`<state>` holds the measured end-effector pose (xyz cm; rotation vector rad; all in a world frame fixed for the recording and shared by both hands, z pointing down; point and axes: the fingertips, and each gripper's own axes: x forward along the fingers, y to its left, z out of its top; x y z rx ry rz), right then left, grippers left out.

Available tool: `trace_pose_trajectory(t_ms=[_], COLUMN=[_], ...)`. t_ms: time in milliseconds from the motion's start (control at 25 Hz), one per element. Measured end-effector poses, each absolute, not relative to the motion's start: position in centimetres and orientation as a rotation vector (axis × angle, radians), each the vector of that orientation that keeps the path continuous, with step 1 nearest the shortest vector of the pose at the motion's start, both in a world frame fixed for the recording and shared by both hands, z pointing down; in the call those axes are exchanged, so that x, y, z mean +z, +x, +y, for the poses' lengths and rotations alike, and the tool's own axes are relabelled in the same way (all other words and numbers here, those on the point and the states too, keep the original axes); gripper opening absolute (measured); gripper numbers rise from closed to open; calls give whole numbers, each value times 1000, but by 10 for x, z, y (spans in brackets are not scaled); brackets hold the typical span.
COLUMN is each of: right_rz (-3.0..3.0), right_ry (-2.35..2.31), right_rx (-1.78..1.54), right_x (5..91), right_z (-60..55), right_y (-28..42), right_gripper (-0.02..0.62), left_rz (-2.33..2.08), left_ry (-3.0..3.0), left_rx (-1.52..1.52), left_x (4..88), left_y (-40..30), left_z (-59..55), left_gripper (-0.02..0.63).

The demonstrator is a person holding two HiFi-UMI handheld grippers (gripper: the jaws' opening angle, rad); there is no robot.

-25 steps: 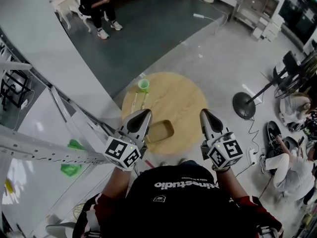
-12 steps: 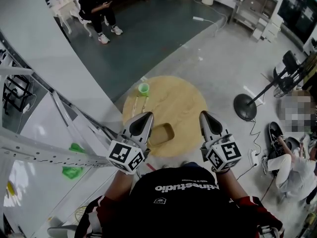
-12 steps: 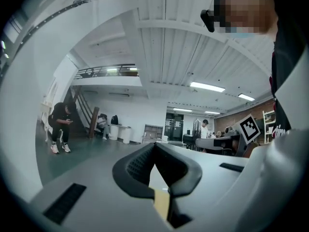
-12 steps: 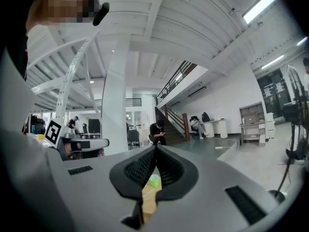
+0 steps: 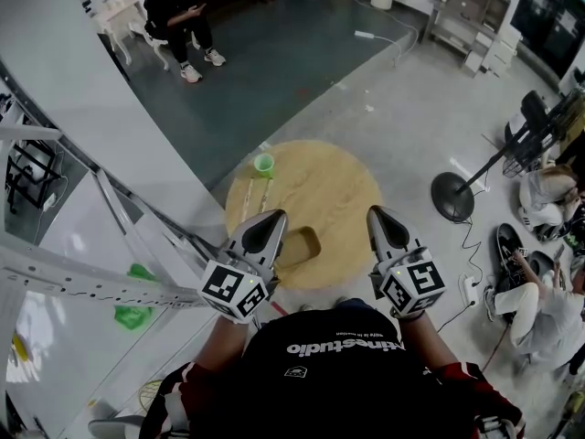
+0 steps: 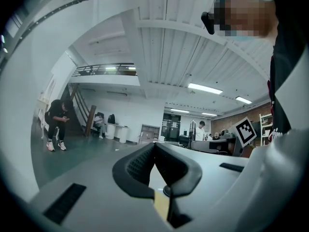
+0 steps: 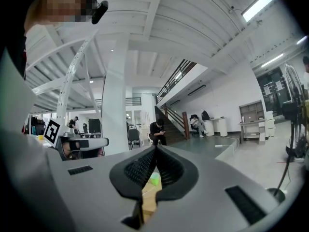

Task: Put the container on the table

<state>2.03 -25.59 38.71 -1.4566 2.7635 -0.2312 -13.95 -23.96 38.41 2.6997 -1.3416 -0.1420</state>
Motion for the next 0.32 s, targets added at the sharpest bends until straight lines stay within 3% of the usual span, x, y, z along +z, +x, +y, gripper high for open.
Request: trace_pose_trajectory(t_ms=[320], right_rz=[2782], right_ry=[-1452], right_rx=[-236], right_x=[389], right_z=[-250], right_y=[23], right_gripper=[9], left_rz=[-1338], left_ry=[2691], left_rx=[-142], left_x=[385], left_y=[-132], left_z=[-235], left_gripper=[23])
